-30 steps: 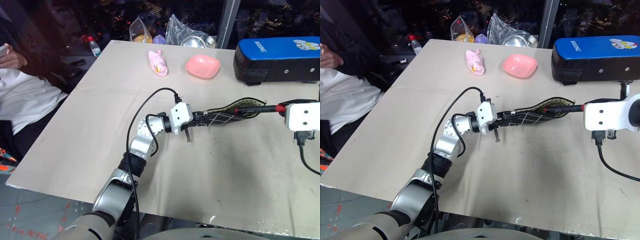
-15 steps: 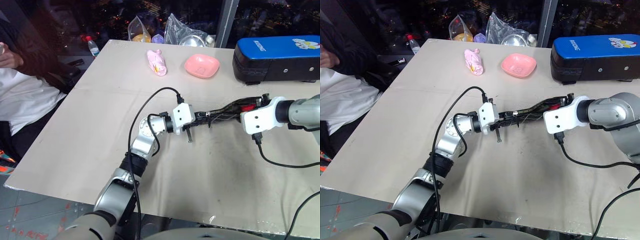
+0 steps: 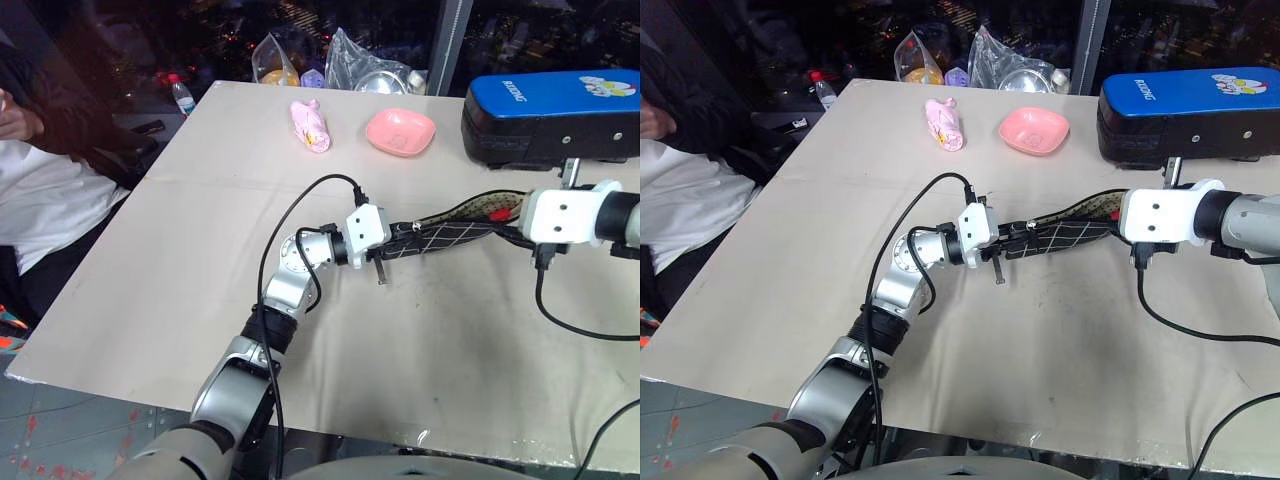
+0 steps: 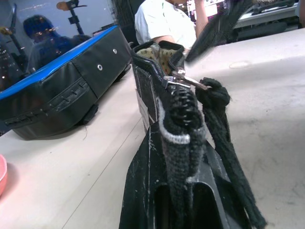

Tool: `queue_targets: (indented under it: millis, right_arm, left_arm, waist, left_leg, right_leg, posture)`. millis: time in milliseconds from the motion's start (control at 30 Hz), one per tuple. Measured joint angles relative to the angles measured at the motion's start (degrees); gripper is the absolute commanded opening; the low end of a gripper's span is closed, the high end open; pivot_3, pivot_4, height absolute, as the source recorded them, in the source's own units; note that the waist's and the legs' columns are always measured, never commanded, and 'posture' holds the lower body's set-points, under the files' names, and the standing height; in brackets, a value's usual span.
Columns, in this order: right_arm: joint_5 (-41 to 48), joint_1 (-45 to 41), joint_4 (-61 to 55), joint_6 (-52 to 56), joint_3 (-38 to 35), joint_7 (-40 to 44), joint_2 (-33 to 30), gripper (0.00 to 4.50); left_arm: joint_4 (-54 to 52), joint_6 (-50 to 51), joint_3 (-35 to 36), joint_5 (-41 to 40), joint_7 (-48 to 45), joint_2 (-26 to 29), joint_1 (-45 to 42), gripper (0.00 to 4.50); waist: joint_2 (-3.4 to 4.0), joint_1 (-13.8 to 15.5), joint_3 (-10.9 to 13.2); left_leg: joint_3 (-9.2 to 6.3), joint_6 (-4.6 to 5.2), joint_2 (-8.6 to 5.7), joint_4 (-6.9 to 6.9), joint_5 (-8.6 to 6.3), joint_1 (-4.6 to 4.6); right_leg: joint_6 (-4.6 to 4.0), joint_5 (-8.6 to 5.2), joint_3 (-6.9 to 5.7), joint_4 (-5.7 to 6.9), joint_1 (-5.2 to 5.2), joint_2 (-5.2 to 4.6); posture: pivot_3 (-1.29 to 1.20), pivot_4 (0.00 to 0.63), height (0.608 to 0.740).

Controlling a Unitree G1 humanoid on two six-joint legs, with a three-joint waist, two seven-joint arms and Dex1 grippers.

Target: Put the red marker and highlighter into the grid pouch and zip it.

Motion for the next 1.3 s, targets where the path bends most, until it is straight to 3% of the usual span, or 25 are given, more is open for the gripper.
queue_targets:
  millis: [33, 100, 133, 233, 333, 367, 567, 1033, 1067, 1100, 1267, 1300]
  right_arm:
    - [1.25, 0.19, -0.96, 2.21, -0.60, -0.30, 0.35, 4.48]
    - [11.90, 2.53, -9.27, 19.57, -7.29, -4.21, 7.81, 4.48]
    - [14.33, 3.33, -11.14, 22.96, -8.18, -5.04, 9.37, 4.48]
    - [32.46, 8.63, -20.64, 41.36, -16.35, -10.23, 18.41, 4.48]
    - [42.32, 12.41, -25.43, 50.49, -19.54, -15.55, 23.70, 4.48]
    - [43.94, 13.60, -26.18, 54.72, -19.12, -21.14, 28.18, 4.48]
    - [42.21, 9.40, -23.03, 59.52, -14.39, -35.64, 36.54, 4.48]
    - [43.71, 2.36, -18.29, 60.79, -7.86, -45.75, 45.16, 4.48]
    - [43.71, 1.80, -17.50, 60.83, -7.14, -46.67, 45.93, 3.95]
    - [43.63, 1.49, -16.89, 60.83, -6.99, -47.18, 46.60, 3.86]
    - [43.82, 0.83, -14.51, 60.08, -7.44, -49.28, 48.12, 1.34]
    - [43.98, 0.80, -14.47, 59.90, -7.59, -49.26, 48.16, 1.34]
  left_arm:
    - [0.12, 0.00, 0.00, 0.00, -0.02, -0.08, -0.05, 0.00]
    - [0.97, 0.04, 0.05, -0.02, -0.01, -0.51, -0.16, 0.00]
    - [1.03, 0.04, 0.08, -0.02, 0.01, -0.53, -0.16, 0.00]
    - [1.51, 0.07, 0.23, -0.10, 0.31, -1.46, -0.28, 0.00]
    - [1.86, 0.12, 0.26, -0.23, 0.63, -1.88, -0.27, 0.00]
    - [1.90, 0.24, 0.27, -0.29, 0.68, -2.16, -0.27, 0.00]
    - [2.78, 0.29, 0.22, -0.39, 0.65, -3.05, -0.34, 0.00]
    - [3.21, 0.31, 0.28, -0.37, 2.17, -2.92, -0.39, 0.00]
    - [3.21, 0.33, 0.28, -0.37, 2.34, -2.86, -0.38, 0.00]
    - [3.20, 0.33, 0.37, -0.38, 2.52, -2.73, -0.38, 0.00]
    - [2.87, 0.07, 1.21, -1.05, 3.05, -2.28, -0.26, 0.00]
    - [2.81, -0.07, 1.32, -1.19, 3.04, -2.33, -0.24, 0.00]
  waist:
    - [0.02, 0.05, -0.01]
    - [-0.08, 0.22, -0.06]
    - [-0.07, 0.31, -0.06]
    - [-0.08, 1.03, -0.07]
    - [-0.12, 1.17, -0.10]
    - [-0.14, 1.08, -0.11]
    - [-0.06, 0.79, -0.13]
    - [-0.04, 0.54, -0.14]
    - [-0.04, 0.39, -0.14]
    - [-0.04, 0.17, -0.14]
    - [-0.03, -0.33, -0.15]
    - [-0.03, -0.33, -0.15]
  left_leg:
    - [0.02, 0.00, -0.01, -0.02, 0.00, 0.00]
    - [-0.13, 0.01, 0.00, 0.03, -0.01, -0.02]
    - [-0.14, 0.01, -0.01, 0.02, -0.01, -0.04]
    - [-0.16, 0.02, -0.04, -0.02, -0.01, -0.08]
    - [-0.14, 0.03, -0.05, 0.00, -0.01, -0.07]
    - [-0.11, 0.03, -0.05, 0.01, -0.01, -0.06]
    - [0.05, 0.03, -0.05, -0.02, 0.00, 0.05]
    - [0.02, 0.03, -0.05, -0.06, 0.00, 0.05]
    - [0.02, 0.03, -0.05, -0.05, 0.00, 0.05]
    - [0.01, 0.03, -0.05, -0.06, 0.00, 0.05]
    - [0.00, 0.03, -0.05, -0.06, 0.00, 0.06]
    - [0.00, 0.03, -0.05, -0.06, 0.00, 0.06]
  right_leg:
    - [0.00, 0.00, -0.01, 0.01, -0.01, -0.01]
    - [0.00, 0.00, -0.01, -0.01, 0.05, 0.00]
    - [0.00, 0.00, 0.01, -0.01, 0.04, -0.02]
    - [0.00, 0.00, 0.00, -0.04, -0.01, -0.04]
    - [0.01, 0.00, 0.00, -0.05, -0.01, -0.06]
    - [0.01, 0.00, 0.01, -0.03, -0.02, -0.05]
    - [0.04, 0.01, -0.03, 0.00, -0.03, -0.02]
    - [0.03, 0.02, -0.03, 0.02, -0.05, 0.00]
    - [0.03, 0.02, -0.04, 0.02, -0.05, 0.00]
    - [0.03, 0.02, -0.04, 0.03, -0.05, 0.01]
    - [0.03, 0.02, -0.04, 0.05, -0.06, 0.01]
    - [0.03, 0.02, -0.04, 0.05, -0.05, 0.01]
  posture:
    - [0.00, 0.150, 0.740]
    - [0.00, 0.150, 0.740]
    - [0.00, 0.150, 0.740]
    - [0.00, 0.150, 0.740]
    - [0.00, 0.150, 0.740]
    - [0.00, 0.150, 0.740]
    - [0.00, 0.150, 0.740]
    - [0.00, 0.150, 0.740]
    - [0.00, 0.150, 0.740]
    - [0.00, 0.150, 0.740]
    - [0.00, 0.150, 0.740]
    - [0.00, 0.150, 0.740]
